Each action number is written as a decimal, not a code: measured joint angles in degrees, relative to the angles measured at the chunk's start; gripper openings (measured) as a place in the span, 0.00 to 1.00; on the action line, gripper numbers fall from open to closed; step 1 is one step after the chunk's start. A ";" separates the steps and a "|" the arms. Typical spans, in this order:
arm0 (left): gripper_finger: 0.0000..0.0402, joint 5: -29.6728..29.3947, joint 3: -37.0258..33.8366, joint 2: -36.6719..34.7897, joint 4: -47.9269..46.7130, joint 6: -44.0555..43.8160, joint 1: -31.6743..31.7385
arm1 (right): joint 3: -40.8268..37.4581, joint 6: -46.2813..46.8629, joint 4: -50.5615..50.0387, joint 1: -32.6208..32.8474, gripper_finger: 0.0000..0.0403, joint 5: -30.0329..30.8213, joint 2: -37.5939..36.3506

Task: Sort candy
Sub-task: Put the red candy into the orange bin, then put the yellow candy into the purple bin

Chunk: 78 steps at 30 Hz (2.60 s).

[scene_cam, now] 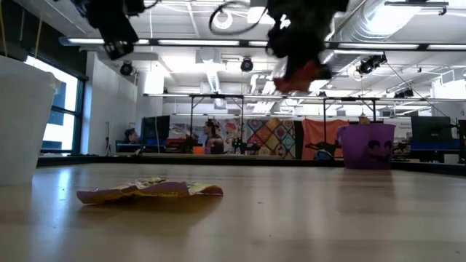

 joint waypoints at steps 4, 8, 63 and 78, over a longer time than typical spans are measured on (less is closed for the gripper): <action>0.00 4.01 0.00 4.87 2.41 6.96 4.03 | -5.52 20.58 -0.44 12.31 0.08 1.21 -8.47; 0.00 7.79 -0.02 9.93 4.78 12.71 6.35 | -9.13 43.81 -0.59 26.33 0.08 2.66 -14.45; 0.36 -10.06 0.02 25.29 25.56 -8.92 -25.10 | -7.94 76.34 -14.73 79.50 0.66 12.66 -16.34; 0.45 -13.82 17.59 45.21 11.61 -4.15 -34.94 | -3.76 71.65 -23.34 75.08 0.66 23.21 -16.32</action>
